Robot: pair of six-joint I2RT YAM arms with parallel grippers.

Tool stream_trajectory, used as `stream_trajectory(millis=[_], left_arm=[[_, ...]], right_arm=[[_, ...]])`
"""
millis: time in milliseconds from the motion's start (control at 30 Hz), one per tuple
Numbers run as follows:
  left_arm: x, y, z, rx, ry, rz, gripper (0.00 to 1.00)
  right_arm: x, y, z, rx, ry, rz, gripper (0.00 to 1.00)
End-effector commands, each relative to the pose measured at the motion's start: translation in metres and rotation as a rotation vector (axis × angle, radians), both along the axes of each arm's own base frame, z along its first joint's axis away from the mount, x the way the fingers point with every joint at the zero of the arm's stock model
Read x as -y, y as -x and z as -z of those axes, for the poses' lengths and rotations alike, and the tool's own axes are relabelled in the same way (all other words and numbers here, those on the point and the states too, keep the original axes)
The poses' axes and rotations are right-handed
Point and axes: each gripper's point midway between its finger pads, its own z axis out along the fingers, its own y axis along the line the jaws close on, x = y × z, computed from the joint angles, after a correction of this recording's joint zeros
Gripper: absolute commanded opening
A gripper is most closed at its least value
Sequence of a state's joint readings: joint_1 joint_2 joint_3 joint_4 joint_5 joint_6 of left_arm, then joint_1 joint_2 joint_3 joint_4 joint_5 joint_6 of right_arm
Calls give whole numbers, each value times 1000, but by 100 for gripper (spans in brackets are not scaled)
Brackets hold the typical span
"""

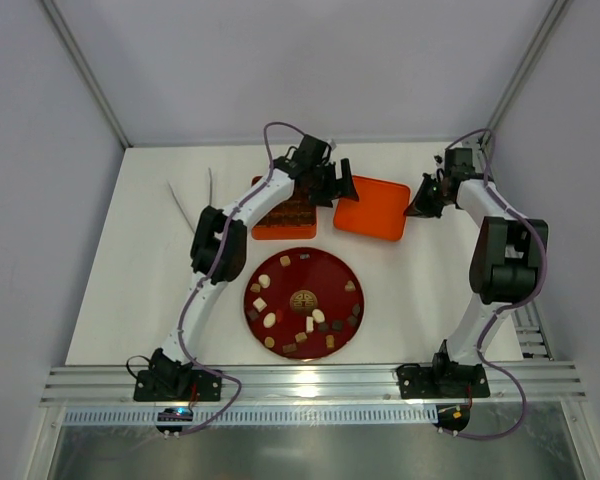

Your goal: Pack the chocolate

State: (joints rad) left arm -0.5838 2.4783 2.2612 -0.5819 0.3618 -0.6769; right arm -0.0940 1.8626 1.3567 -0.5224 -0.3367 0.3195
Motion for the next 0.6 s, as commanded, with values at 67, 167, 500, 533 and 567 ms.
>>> stream_trajectory(millis=[67,167,500,533,567], left_arm=[[13,-10,-29,56,88,13,86],[17,-9,-36,54,120,19,86],[27,2,-64,25,241,30,63],[29,3,-70,27,258,37,60],[29,5,-71,20,265,39,52]], right_arm=[[-3,-6,-46,127,-50,-7,4],[-7,-3,-48,131,-67,-12,4],[-25,4,-58,168,-169,-42,4],[-28,7,-57,163,-173,-47,4],[-29,8,-58,168,-171,-51,4]])
